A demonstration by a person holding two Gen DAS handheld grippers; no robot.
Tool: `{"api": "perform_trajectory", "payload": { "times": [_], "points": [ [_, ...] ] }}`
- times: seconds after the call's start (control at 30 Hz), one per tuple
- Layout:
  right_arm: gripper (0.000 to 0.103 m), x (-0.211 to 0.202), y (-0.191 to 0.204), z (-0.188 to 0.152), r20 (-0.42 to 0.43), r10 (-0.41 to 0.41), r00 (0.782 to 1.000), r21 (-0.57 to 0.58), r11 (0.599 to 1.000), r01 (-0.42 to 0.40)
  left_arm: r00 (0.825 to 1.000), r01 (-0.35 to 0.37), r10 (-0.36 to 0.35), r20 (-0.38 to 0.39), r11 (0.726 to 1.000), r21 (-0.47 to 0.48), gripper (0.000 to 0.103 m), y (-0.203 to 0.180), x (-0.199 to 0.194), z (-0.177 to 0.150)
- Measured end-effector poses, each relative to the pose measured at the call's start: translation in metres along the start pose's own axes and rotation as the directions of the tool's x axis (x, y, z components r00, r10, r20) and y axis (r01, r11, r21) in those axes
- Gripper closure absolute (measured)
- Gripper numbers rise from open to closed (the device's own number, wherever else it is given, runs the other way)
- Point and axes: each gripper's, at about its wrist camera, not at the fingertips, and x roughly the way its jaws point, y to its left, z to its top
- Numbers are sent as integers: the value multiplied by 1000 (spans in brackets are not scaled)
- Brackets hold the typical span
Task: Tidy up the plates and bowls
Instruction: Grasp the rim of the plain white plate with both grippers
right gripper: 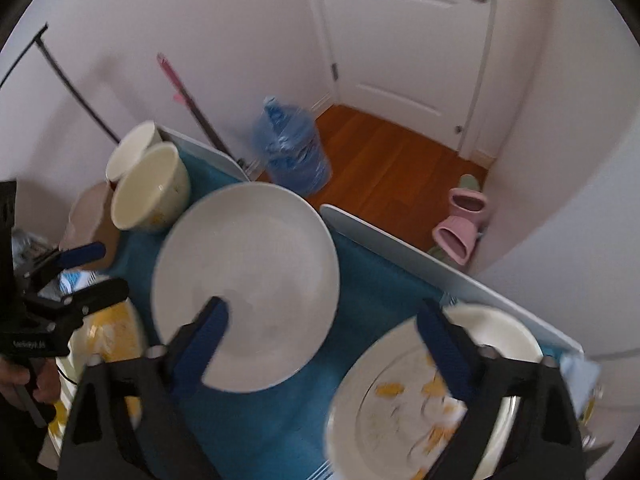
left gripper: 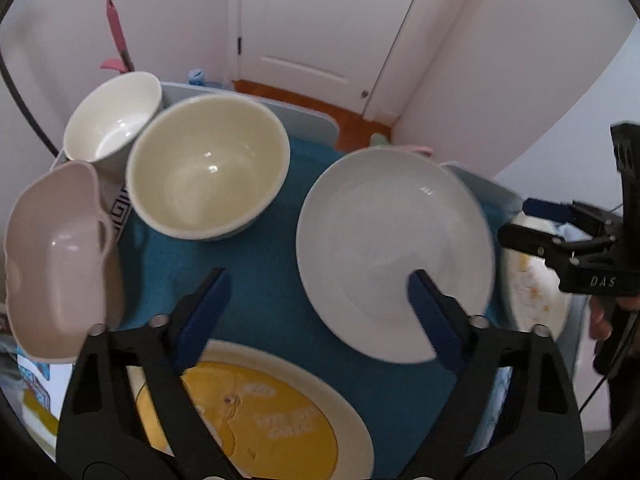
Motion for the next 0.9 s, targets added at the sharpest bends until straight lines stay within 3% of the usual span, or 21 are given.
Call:
{"api": "perform_trajectory", "payload": {
  "times": [0.2, 0.33, 0.4, 0.53, 0.6, 0.67, 0.73, 0.9],
  "points": [
    [46, 31, -9, 3, -40, 76, 996, -67, 995, -79, 998, -54, 54, -41, 998, 14, 38, -7, 35, -4],
    [59, 38, -7, 1, -44, 99, 994, -99, 990, -103, 997, -65, 65, -47, 998, 15, 40, -10, 44, -7],
    [66, 44, -8, 0, -51, 109, 993, -106, 988, -114, 996, -74, 74, -53, 997, 17, 51, -11, 48, -8],
    [68, 47, -7, -2, -50, 98, 994, -115, 988, -103, 996, -71, 72, -58, 997, 17, 56, -14, 53, -8],
    [70, 48, -8, -2, -47, 95, 994, -112, 989, -99, 997, -60, 61, -57, 998, 19, 70, -17, 55, -8],
    [74, 49, -9, -2, -47, 87, 995, -113, 989, -92, 997, -56, 58, -52, 998, 26, 75, -17, 58, -9],
    [79, 50, -9, -3, -50, 75, 996, -123, 989, -81, 996, -68, 69, -47, 997, 36, 75, -20, 57, -10],
    [80, 48, -8, -3, -41, 61, 997, -132, 989, -66, 995, -92, 94, -41, 994, 51, 79, -25, 56, -12]
  ]
}}
